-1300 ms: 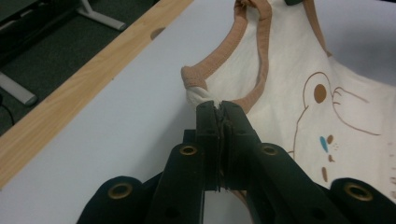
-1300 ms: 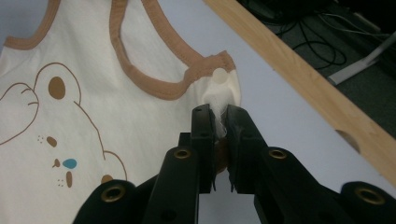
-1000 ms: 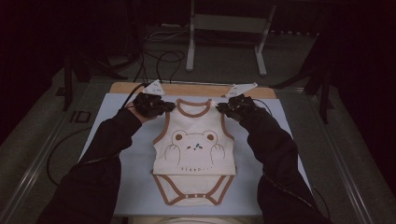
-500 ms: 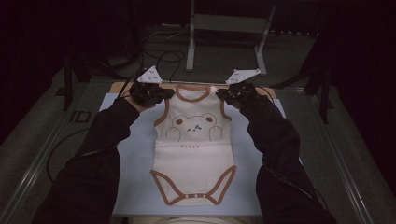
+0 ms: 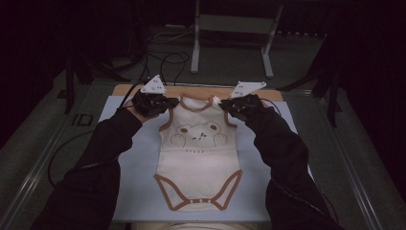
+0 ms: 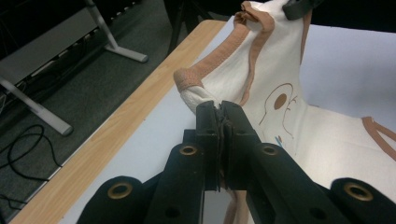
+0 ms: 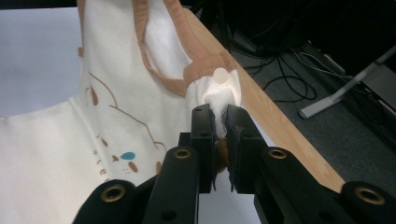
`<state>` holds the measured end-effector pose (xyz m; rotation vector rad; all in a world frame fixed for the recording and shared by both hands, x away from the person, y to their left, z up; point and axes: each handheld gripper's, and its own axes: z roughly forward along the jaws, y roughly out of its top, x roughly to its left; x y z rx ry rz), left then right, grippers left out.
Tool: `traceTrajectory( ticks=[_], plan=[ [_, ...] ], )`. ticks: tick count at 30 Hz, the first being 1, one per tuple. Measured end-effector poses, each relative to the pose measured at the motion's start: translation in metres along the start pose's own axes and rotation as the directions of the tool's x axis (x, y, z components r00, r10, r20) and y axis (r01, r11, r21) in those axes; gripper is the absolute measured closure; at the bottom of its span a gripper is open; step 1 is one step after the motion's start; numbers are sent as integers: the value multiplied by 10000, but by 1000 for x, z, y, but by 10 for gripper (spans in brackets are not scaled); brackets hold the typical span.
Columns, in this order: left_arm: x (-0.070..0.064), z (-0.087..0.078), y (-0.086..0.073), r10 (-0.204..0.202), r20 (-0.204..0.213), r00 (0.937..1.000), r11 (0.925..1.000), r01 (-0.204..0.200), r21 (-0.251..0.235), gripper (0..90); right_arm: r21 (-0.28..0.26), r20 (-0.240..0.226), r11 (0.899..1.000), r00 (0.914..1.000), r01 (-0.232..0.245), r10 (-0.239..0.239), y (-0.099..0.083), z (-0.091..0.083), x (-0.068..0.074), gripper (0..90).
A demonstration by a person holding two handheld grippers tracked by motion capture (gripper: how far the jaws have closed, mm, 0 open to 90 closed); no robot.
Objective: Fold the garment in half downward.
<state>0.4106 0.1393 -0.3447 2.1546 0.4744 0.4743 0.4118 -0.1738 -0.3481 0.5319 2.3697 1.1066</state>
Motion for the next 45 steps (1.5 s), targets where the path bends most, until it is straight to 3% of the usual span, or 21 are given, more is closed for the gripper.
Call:
traceTrajectory(
  ticks=[23, 35, 45],
  plan=[
    [-46, -3, -30, 452, 664, 9968, 9987, -466, 197, 870, 89, -840, 9999, 9964, 103, -95, -40, -14, 45, 828],
    [-70, -4, -43, 811, 1032, 9913, 9952, -863, 463, 870, 188, -1229, 9994, 9921, 289, -264, -51, -18, 64, 828],
    [-86, -6, -59, 806, 1377, 9872, 9945, -890, 559, 869, 262, -1639, 9992, 9862, 286, -239, -63, -22, 77, 828]
  ],
)
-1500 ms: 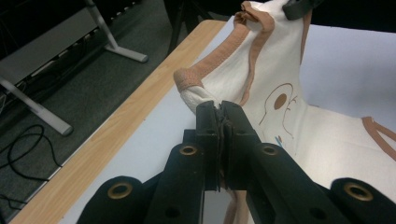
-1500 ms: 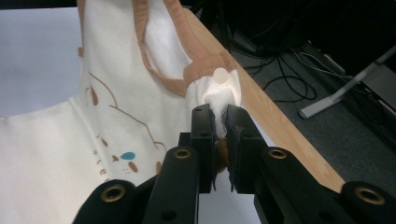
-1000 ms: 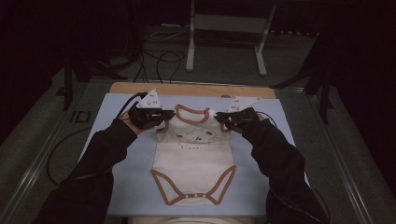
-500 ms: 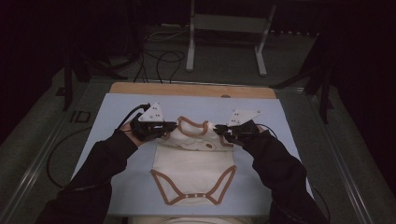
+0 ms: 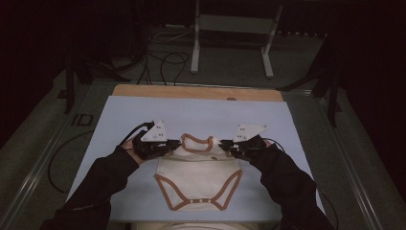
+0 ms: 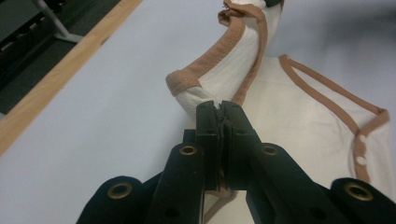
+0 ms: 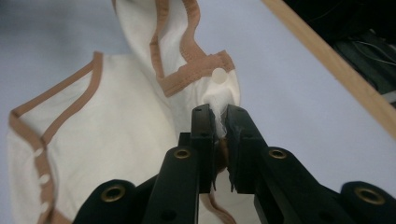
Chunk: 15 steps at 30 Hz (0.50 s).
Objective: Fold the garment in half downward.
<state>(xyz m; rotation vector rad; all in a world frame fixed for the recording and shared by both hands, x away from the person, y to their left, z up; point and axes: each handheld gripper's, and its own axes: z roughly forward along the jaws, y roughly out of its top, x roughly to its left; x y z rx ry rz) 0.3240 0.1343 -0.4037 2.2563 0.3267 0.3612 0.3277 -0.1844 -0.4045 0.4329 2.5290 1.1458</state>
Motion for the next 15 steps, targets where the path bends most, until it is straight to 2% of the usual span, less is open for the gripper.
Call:
traceTrajectory(
  ticks=[10, 15],
  plan=[
    [-23, 10, -20, 213, 305, 9993, 9992, -223, 326, 869, 106, -515, 9999, 9986, -94, 99, -16, 7, 21, 827],
    [-33, 14, -30, 133, 598, 9981, 9992, -156, 371, 868, 234, -730, 9995, 9971, -217, 234, -25, 12, 27, 827]
  ],
)
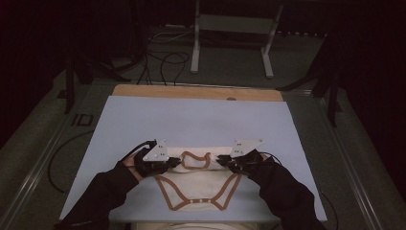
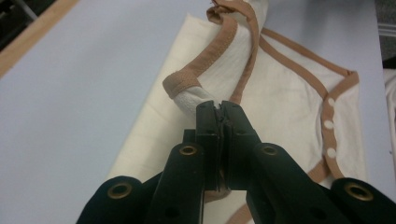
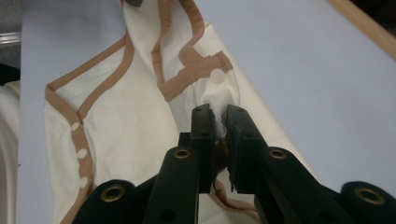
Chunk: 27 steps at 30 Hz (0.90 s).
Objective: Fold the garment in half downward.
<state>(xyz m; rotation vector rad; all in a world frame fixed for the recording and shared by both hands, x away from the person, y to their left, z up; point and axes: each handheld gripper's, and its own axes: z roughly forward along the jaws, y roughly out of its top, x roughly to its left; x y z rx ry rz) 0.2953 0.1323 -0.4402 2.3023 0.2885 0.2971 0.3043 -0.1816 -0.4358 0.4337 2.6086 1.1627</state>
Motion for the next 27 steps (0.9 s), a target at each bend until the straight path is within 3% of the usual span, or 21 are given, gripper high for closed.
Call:
traceTrajectory(
  ticks=[12, 27],
  plan=[
    [-18, 10, -18, -67, 486, 9988, 9999, 59, 151, 867, 365, -434, 9993, 9990, -99, 115, -19, 6, 20, 826],
    [-37, 14, -31, 80, 972, 9952, 9996, -107, 266, 866, 334, -835, 9986, 9956, -406, 433, -37, 5, 36, 824]
  ],
)
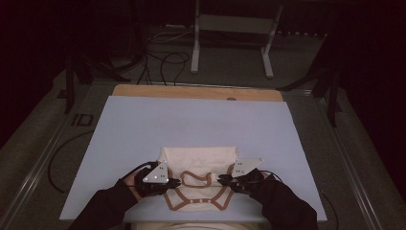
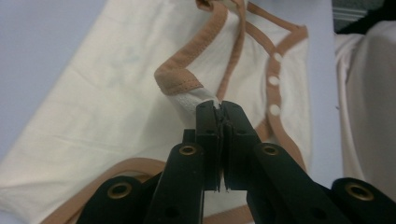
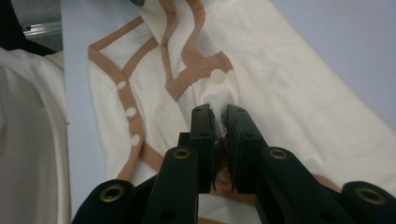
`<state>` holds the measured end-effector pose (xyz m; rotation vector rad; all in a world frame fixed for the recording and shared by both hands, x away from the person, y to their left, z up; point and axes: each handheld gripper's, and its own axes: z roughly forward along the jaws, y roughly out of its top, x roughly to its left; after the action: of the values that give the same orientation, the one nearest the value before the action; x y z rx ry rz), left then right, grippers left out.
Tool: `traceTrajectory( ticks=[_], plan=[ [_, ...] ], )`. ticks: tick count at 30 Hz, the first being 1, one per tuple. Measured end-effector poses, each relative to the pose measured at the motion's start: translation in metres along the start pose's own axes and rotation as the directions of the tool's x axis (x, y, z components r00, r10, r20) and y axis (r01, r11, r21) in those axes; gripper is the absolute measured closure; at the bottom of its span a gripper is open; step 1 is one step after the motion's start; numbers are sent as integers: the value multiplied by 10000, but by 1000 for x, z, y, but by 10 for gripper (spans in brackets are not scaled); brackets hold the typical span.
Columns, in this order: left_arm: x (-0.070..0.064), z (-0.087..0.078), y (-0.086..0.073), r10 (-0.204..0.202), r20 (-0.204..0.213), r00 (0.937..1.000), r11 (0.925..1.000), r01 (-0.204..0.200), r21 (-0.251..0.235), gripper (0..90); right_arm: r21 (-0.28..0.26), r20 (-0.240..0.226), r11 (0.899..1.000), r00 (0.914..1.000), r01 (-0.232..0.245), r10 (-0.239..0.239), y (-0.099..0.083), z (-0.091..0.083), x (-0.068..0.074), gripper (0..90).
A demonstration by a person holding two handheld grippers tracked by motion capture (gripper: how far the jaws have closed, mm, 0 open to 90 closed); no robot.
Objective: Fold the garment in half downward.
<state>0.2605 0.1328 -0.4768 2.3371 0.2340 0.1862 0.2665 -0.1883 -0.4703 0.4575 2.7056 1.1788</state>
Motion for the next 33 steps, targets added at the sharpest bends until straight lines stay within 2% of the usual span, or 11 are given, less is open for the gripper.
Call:
traceTrajectory(
  ticks=[12, 14, 15, 21, 22, 23, 24, 25, 28, 29, 33],
  plan=[
    [-8, 5, -15, -80, 618, 9981, 9999, 73, 114, 865, 142, -238, 9998, 9996, -119, 123, -11, 0, 9, 818],
    [-9, 7, -19, -141, 863, 9962, 9997, 122, 226, 861, 225, -353, 9997, 9994, 57, -49, -17, 3, 12, 814],
    [-10, 8, -20, -155, 941, 9954, 9996, 130, 268, 859, 344, -416, 9993, 9991, -109, 124, -18, 4, 14, 812],
    [-13, 10, -24, -263, 1260, 9917, 9991, 219, 363, 834, 466, -503, 9988, 9986, -136, 159, -26, 8, 15, 789],
    [-13, 10, -25, -284, 1288, 9913, 9991, 240, 353, 818, 517, -596, 9983, 9977, -285, 316, -27, 8, 15, 762],
    [-14, 11, -25, -299, 1330, 9907, 9989, 250, 384, 754, 507, -626, 9986, 9979, -125, 157, -29, 8, 14, 714],
    [-14, 11, -25, -267, 1321, 9909, 9989, 215, 405, 754, 507, -626, 9986, 9979, -125, 157, -29, 8, 14, 714],
    [-15, 11, -26, -254, 1216, 9923, 9990, 209, 382, 637, 483, -656, 9982, 9971, -346, 377, -30, 9, 14, 636],
    [-17, 10, -26, -324, 1067, 9938, 9990, 290, 331, 588, 513, -671, 9974, 9963, -503, 537, -30, 9, 14, 585],
    [-17, 8, -25, -337, 950, 9949, 9992, 315, 244, 519, 432, -789, 9980, 9956, -472, 505, -29, 9, 14, 533],
    [-17, 4, -22, -472, 723, 9963, 9989, 469, 67, 478, 419, -852, 9976, 9947, -550, 584, -27, 8, 15, 520]
  ],
)
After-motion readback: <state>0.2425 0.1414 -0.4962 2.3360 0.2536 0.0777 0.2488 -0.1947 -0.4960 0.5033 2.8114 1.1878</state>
